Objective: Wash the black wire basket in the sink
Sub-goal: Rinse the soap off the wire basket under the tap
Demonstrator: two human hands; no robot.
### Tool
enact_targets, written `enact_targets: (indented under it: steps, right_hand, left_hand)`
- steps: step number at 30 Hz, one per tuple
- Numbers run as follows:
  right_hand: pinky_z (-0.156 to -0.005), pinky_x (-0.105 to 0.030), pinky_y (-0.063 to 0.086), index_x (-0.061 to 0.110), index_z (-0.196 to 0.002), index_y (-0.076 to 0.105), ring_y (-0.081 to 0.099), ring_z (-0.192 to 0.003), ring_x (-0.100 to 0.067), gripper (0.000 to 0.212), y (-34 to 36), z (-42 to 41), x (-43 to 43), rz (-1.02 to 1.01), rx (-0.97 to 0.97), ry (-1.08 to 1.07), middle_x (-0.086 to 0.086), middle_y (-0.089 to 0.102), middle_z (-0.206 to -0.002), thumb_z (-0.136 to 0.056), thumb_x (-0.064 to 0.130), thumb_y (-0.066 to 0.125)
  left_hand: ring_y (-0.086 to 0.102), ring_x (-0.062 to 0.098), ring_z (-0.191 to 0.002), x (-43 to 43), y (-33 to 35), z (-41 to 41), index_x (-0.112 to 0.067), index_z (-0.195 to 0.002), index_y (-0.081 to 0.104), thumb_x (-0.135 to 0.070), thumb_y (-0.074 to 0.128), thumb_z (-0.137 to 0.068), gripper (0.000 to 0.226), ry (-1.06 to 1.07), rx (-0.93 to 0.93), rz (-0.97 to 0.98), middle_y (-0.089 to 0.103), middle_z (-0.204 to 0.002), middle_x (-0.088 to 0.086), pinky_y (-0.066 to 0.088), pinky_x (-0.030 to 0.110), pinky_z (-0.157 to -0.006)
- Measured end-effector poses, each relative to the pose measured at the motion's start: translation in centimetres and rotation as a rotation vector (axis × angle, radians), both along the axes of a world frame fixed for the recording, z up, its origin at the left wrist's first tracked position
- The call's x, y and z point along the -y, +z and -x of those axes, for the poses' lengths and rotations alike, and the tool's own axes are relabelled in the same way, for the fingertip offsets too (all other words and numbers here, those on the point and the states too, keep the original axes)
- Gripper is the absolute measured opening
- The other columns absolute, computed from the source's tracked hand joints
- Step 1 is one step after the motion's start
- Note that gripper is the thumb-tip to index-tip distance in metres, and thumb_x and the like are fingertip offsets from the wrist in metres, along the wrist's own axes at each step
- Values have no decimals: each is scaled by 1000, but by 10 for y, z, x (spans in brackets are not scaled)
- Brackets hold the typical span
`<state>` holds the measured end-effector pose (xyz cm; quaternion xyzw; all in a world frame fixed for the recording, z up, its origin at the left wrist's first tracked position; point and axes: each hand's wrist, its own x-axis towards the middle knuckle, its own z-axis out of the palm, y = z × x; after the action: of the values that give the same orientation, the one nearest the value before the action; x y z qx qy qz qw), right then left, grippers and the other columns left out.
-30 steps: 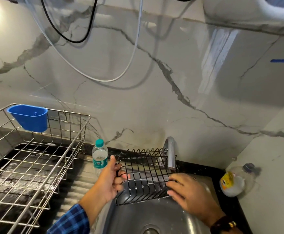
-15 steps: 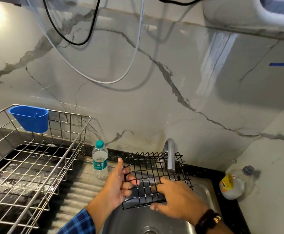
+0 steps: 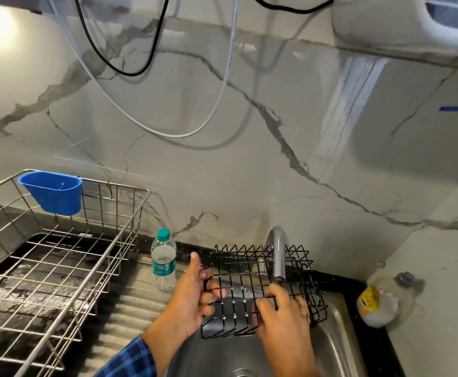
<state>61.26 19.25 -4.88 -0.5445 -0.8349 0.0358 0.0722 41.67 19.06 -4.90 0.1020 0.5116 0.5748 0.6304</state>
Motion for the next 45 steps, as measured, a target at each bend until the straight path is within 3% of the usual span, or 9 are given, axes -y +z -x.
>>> enact_targets:
  steps: [2, 5, 8, 10, 14, 28, 34, 39, 45]
  right_hand:
    - [-99, -56, 45, 25, -107, 67, 66, -94, -31, 56, 12, 2, 5, 106, 125, 20, 0, 45, -130, -59, 36, 93]
    - [-120, -59, 18, 33, -152, 32, 21, -149, -37, 62, 42, -1, 8, 347, 145, 73, 9, 10, -165, -96, 40, 59]
    - [-115, -39, 34, 37, -143, 45, 40, -139, -18, 41, 60, 3, 14, 278, 24, 204, 15, 40, -149, -102, 41, 47]
    - [-112, -28, 34, 40, -138, 50, 39, -132, -4, 39, 60, 12, 21, 253, -125, 300, 25, 38, -143, -100, 45, 46]
    - [-112, -36, 32, 37, -132, 53, 30, -134, -8, 40, 33, 16, 20, 222, -79, 335, 18, 29, -147, -96, 52, 43]
    - [-96, -38, 51, 36, -129, 57, 53, -114, -14, 45, 26, 0, -27, 236, 137, 466, 12, 55, -124, -89, 57, 57]
    - [-92, -23, 48, 36, -117, 65, 48, -114, -3, 34, 16, -22, -21, -38, -155, 323, 17, 55, -120, -92, 55, 52]
    - [-112, -57, 36, 26, -132, 62, 42, -138, -24, 53, -13, -42, -23, -208, -64, -132, -2, 55, -141, -98, 47, 27]
    - [-116, -68, 13, 5, -141, 47, 19, -150, -38, 72, -21, 3, -16, -138, -67, -325, -22, 39, -152, -98, 56, 19]
  left_hand:
    - [33, 8, -44, 1, -1, 2, -24, -68, 42, -73, 37, -90, 54, -6, -9, -1, 44, -57, -2, 11, 19, -38]
    - [33, 13, -51, 4, -3, 1, -23, -70, 42, -71, 34, -92, 54, -40, -54, -9, 52, -52, 0, 13, 19, -38]
    - [34, 11, -43, 4, -4, -8, -20, -78, 46, -70, 34, -94, 54, -50, -65, 1, 53, -53, 1, 16, 19, -35]
    - [37, 9, -39, 4, -7, -13, -19, -78, 47, -70, 36, -93, 55, -36, -42, 0, 49, -57, 1, 18, 19, -33]
    - [47, 13, -48, 4, -13, -22, -22, -70, 44, -70, 37, -93, 54, -35, 26, -20, 46, -58, -1, 21, 19, -34]
    - [35, 8, -41, -24, -13, -35, -24, -64, 42, -77, 29, -91, 61, -173, 110, -53, 46, -61, 0, 13, 19, -38]
    - [29, 8, -34, -45, -22, -29, -24, -61, 43, -74, 32, -92, 60, -192, 206, -4, 41, -59, -1, 12, 16, -35]
    - [25, 6, -33, -37, -33, -29, -23, -61, 41, -69, 33, -95, 57, -193, 272, 8, 36, -59, -2, 11, 14, -39]
    - [32, 6, -35, -33, -31, -39, -24, -65, 43, -68, 35, -95, 55, -177, 195, -20, 37, -57, -4, 10, 16, -40]
